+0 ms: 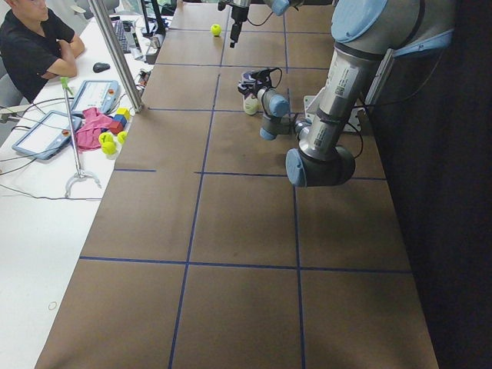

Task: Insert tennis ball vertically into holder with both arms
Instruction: 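Move the right gripper to the second tennis ball farther away, then grasp the second tennis ball with the right gripper and lift it, then carry the second ball with the right gripper over the can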

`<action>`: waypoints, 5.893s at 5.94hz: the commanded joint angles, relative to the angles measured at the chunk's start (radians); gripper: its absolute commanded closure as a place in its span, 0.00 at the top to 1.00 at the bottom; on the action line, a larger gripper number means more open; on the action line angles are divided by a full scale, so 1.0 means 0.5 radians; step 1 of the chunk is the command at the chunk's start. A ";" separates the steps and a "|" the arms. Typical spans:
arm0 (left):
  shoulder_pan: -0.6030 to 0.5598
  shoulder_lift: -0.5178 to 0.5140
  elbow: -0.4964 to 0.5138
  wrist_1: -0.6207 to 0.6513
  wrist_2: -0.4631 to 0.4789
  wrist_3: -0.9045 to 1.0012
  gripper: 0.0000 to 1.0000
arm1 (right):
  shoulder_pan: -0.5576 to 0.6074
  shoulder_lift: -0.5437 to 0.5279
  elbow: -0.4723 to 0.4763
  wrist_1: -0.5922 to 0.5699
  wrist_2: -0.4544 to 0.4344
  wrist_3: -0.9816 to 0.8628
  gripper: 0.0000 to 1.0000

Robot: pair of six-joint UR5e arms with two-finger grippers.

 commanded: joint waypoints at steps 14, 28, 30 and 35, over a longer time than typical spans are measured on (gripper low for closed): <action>-0.005 0.017 -0.010 0.000 -0.001 -0.002 1.00 | 0.721 -0.164 -1.905 0.746 -0.105 -1.827 0.97; 0.007 0.023 -0.013 0.000 -0.004 -0.024 1.00 | -0.358 0.455 0.117 -0.451 -0.053 0.593 0.00; 0.007 0.030 -0.053 -0.043 -0.013 -0.027 1.00 | -0.473 0.617 -0.011 -0.445 -0.164 0.692 0.00; 0.019 0.103 -0.065 -0.138 -0.016 -0.027 1.00 | -0.620 0.689 -0.141 -0.435 -0.238 0.719 0.00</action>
